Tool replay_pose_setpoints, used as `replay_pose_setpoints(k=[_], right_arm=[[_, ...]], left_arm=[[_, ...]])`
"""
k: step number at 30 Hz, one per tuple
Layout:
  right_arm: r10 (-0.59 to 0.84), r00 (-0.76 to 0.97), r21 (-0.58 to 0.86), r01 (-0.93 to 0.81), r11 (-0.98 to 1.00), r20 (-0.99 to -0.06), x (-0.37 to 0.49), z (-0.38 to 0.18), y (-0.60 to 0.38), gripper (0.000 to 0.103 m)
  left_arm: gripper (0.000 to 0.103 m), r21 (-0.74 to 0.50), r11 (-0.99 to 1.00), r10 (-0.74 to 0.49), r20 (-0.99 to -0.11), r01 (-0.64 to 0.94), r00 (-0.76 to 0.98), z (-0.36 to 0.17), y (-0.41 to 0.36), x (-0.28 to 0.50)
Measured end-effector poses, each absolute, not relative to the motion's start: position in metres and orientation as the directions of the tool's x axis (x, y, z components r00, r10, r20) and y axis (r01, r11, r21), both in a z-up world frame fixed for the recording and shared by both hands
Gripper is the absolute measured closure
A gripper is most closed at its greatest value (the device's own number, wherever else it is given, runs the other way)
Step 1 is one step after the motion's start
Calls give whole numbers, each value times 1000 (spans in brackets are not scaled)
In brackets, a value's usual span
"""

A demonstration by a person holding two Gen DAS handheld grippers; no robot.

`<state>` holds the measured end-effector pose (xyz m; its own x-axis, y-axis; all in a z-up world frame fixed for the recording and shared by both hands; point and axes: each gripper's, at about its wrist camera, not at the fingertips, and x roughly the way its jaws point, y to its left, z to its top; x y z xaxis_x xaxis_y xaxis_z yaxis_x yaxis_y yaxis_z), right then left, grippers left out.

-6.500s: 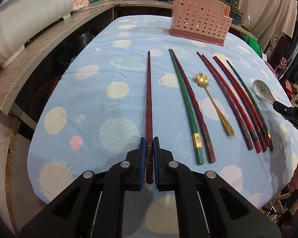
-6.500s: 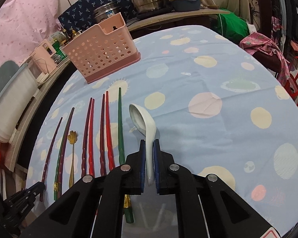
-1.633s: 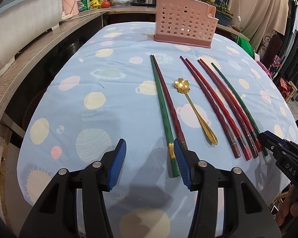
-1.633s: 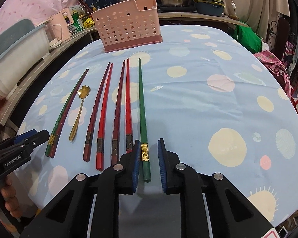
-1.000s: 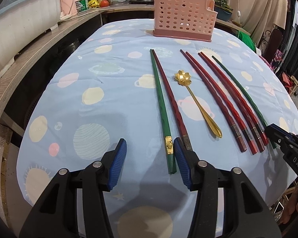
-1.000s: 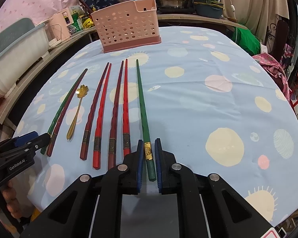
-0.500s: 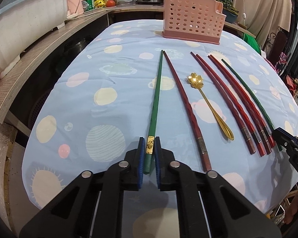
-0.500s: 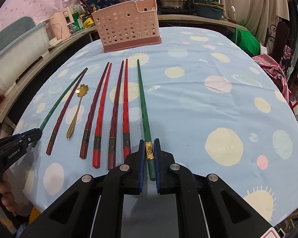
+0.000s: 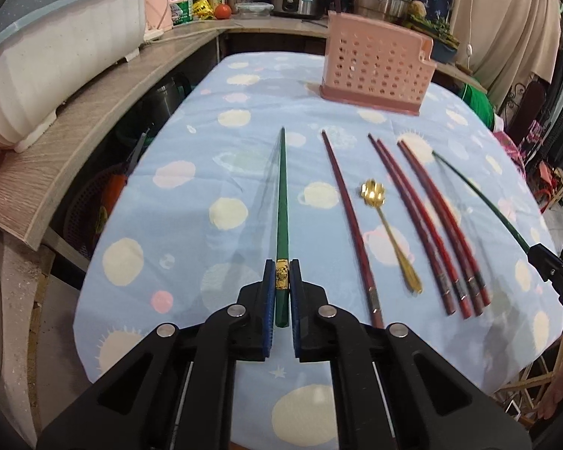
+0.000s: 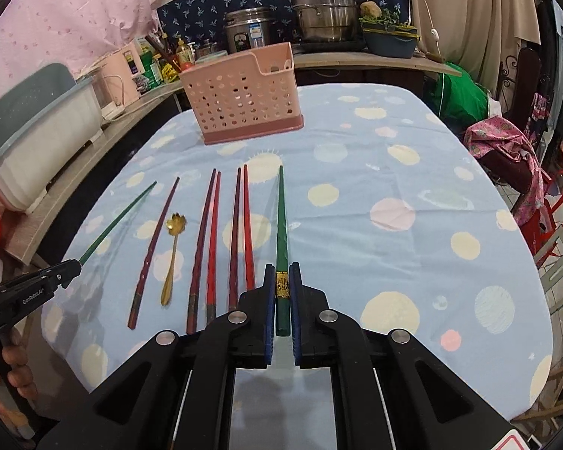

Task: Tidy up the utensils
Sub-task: 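Lift both green chopsticks into the pink basket and open both tools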

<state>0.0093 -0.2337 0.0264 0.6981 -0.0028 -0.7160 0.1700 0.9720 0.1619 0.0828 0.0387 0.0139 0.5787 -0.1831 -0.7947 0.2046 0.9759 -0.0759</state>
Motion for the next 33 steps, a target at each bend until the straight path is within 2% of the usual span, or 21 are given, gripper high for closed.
replay_pose_setpoints(k=[9, 17, 25, 33], right_arm=[[8, 771, 215, 167, 962, -637, 26, 89, -257, 96], [-9, 817, 223, 167, 960, -577, 63, 133, -281, 96], [9, 841, 263, 158, 952, -541, 103, 164, -297, 96], [63, 891, 317, 93, 944, -449, 144, 211, -300, 96]], left_arm=[[96, -82, 975, -199, -726, 205, 658, 89, 38, 108], [96, -122, 973, -228, -668, 198, 709, 155, 30, 160], [96, -154, 961, -275, -610, 229, 743, 204, 12, 201], [96, -181, 942, -336, -525, 283, 782, 252, -14, 228]])
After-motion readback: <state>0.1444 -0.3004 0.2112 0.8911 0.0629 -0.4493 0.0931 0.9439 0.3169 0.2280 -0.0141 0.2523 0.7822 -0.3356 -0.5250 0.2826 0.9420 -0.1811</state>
